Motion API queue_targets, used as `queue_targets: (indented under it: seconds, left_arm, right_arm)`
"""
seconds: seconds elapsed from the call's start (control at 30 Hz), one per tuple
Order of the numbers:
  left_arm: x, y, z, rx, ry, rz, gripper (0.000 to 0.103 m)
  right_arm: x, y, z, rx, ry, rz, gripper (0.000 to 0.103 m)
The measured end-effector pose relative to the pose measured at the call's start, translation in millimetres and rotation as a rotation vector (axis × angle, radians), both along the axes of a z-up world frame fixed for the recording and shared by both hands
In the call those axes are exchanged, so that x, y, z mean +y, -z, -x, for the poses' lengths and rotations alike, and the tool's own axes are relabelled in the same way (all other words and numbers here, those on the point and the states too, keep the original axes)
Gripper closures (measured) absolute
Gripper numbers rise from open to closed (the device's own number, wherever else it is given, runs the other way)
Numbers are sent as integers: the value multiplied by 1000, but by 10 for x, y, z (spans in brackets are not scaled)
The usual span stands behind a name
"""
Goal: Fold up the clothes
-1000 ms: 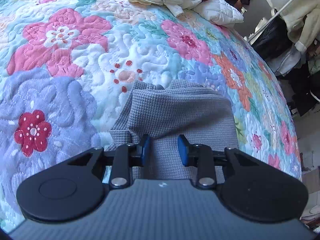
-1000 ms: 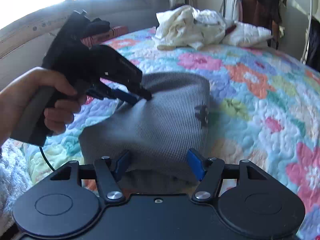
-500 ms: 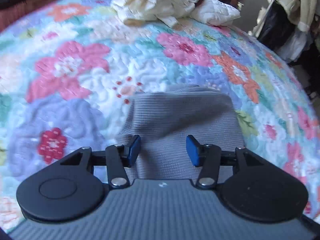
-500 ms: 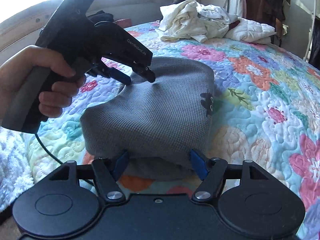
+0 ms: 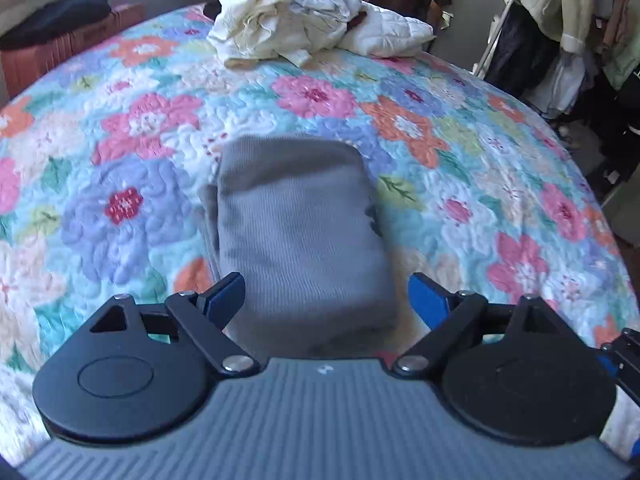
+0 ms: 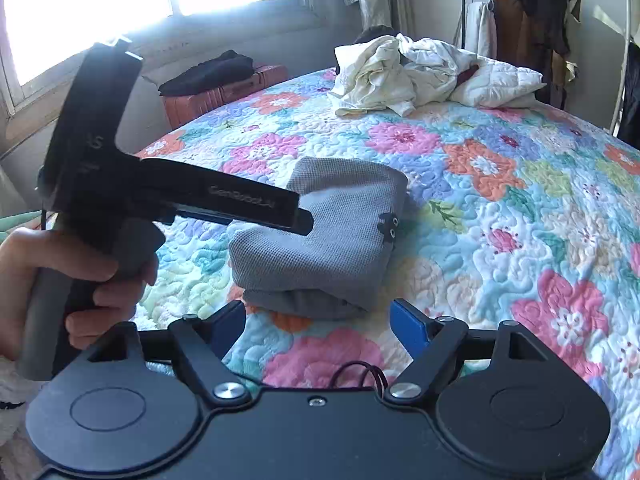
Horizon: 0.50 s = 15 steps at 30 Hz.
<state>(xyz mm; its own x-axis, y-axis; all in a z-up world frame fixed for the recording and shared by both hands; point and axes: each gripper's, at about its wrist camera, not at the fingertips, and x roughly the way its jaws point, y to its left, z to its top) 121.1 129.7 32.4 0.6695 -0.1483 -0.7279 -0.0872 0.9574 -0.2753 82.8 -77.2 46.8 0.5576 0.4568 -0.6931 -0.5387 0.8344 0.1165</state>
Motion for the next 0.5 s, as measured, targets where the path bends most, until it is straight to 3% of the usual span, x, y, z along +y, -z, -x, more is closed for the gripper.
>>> queue_targets:
  seconds: [0.13,0.33,0.5]
  left_arm:
    - [-10,-232,356,-13,-40,-52,14]
    - [-67,-804,782,-81,-27,-245,4]
    - [-5,-1018,990,-27,-8,-227,0]
  right_arm:
    - [-172,-155,189,33,22,-6,20]
    - [-467,-553,451,40,49,-107,20]
    - [-531,-831,576,41,27,-147,16]
